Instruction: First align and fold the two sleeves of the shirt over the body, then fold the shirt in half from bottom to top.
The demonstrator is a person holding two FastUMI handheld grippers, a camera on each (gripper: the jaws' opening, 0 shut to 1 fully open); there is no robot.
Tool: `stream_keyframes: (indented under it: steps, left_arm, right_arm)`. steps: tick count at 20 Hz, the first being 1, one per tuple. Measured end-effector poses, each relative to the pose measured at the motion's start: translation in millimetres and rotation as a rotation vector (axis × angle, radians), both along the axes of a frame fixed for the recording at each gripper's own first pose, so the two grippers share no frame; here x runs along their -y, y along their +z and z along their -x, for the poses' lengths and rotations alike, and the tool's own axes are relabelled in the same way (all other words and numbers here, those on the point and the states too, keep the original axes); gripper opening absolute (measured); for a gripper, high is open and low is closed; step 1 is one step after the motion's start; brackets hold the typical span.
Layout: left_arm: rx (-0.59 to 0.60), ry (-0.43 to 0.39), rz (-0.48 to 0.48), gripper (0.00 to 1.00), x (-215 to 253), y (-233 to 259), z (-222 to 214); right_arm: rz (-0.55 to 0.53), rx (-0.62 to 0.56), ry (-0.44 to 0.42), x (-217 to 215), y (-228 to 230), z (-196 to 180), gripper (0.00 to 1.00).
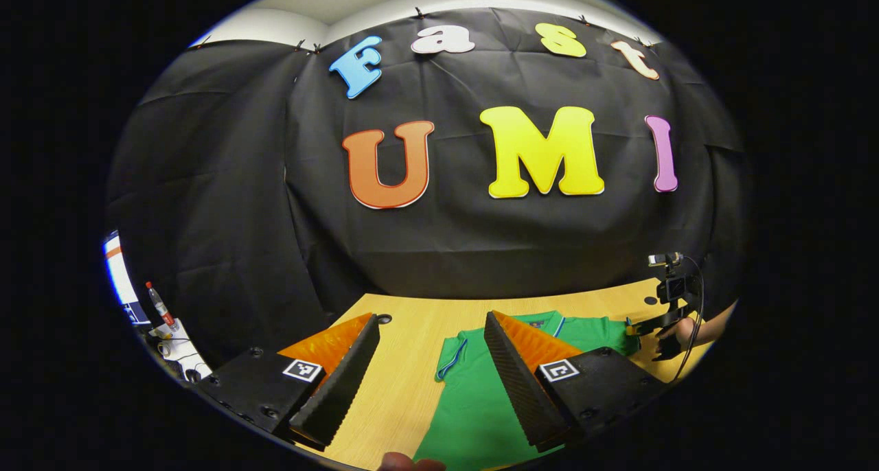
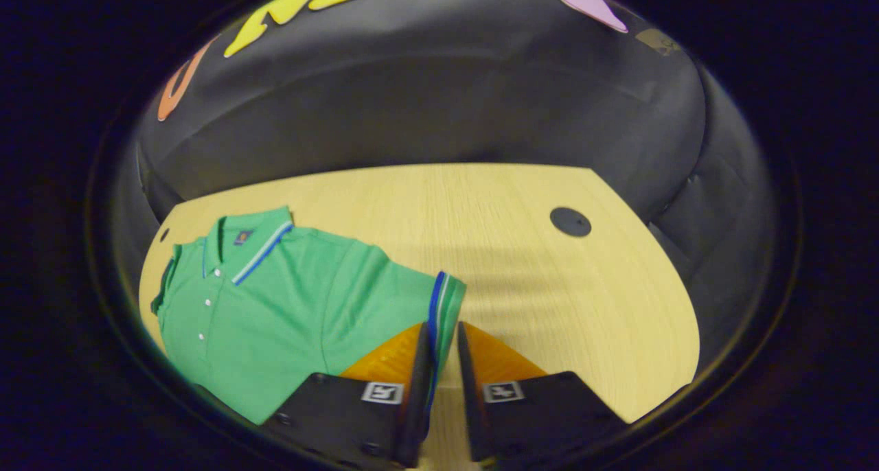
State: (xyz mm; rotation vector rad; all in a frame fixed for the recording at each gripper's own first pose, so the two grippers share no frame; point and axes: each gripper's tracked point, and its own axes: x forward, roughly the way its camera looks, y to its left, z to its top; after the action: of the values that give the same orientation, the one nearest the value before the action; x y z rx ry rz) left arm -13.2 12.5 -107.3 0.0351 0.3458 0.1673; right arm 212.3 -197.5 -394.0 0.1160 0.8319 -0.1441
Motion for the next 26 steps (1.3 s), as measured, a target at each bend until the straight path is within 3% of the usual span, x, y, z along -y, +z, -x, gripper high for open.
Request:
stream_keyframes:
  steps: [1,2,3,8,16,23,25,26]
  left_arm:
    - [-0.003,0.001,-0.002,0.99,-1,-1,0]
    - [-0.003,-0.001,-0.003,0.99,0,-1,1]
    - [-0.003,-0.004,-0.006,0.99,1,0,1]
    - [0.007,-0.01,-0.013,0.98,0,1,1]
    - [0.012,0.023,0.008,0.99,-10,5,15]
    - [0.001,0.075,0.0,0.99,-42,0,35]
    - [0.005,0.083,0.008,0.99,-49,-1,38]
    - [0.001,0.083,0.016,0.99,-52,-2,40]
  right_arm:
    - [-0.003,-0.025,-0.002,1,-2,3,0.16]
    - [0.007,-0.015,-0.018,4,7,5,0.21]
    - [0.002,-0.023,-0.019,6,0,3,0.03]
    - [-0.007,0.007,-0.033,6,21,5,0.0]
    - [0.041,0.107,0.086,-56,79,-9,0.03]
    - [0.011,0.098,0.208,-138,77,-16,0.03]
    - [-0.008,0.116,0.229,-148,85,-14,0.1]
    - [-0.008,0.131,0.224,-149,93,-14,0.27]
